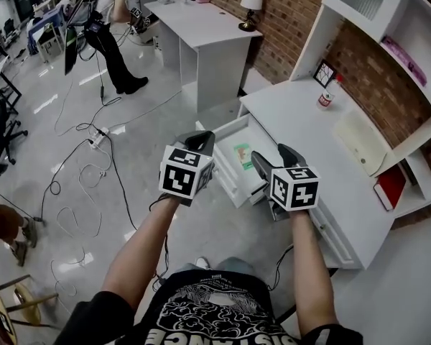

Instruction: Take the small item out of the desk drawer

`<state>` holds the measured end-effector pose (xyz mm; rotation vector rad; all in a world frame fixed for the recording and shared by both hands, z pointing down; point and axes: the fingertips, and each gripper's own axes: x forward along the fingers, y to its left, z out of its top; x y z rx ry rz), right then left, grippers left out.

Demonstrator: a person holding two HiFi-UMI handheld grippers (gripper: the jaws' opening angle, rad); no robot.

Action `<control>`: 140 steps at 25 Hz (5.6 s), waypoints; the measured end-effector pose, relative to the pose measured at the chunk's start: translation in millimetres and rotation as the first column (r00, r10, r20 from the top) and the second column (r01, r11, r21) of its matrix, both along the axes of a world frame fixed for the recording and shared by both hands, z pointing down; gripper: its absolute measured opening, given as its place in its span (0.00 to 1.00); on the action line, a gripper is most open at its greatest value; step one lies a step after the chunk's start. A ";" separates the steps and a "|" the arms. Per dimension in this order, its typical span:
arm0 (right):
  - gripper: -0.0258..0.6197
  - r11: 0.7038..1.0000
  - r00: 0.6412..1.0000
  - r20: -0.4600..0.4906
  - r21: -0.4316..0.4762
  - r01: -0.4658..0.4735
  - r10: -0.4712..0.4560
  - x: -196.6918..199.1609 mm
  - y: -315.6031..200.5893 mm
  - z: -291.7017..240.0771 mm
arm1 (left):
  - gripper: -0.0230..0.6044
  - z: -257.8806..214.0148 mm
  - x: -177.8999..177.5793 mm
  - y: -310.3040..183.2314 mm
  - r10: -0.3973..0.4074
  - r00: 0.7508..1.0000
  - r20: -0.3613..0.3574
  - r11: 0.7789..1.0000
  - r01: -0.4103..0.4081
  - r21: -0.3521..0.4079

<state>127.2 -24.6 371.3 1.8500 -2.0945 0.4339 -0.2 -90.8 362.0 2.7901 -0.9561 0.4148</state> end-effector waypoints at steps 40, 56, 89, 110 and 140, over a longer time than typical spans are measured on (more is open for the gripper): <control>0.61 0.824 0.996 0.047 -0.559 0.091 -0.078 74.1 -173.1 273.8 | 0.04 123.9 65.7 -198.4 -0.101 0.992 0.076 0.985 0.111 -0.131; 0.67 0.709 0.997 0.061 -0.702 0.071 -0.040 94.1 -201.8 370.5 | 0.04 171.2 61.6 -229.2 -0.178 0.976 0.127 0.962 0.200 -0.188; 0.58 0.539 0.999 -0.045 -0.841 -0.050 0.023 109.8 -197.0 429.3 | 0.04 200.8 42.1 -247.0 -0.226 0.947 0.227 0.936 0.276 -0.220; 0.58 0.704 1.000 0.014 -0.710 0.018 -0.011 83.9 -243.8 335.3 | 0.04 150.6 17.3 -243.5 -0.313 0.935 0.166 0.926 0.339 -0.168; 0.58 0.932 0.949 0.045 -0.178 0.315 -0.312 -76.2 -282.1 57.2 | 0.04 29.0 -133.5 -177.2 -0.550 0.829 0.103 0.833 0.553 0.001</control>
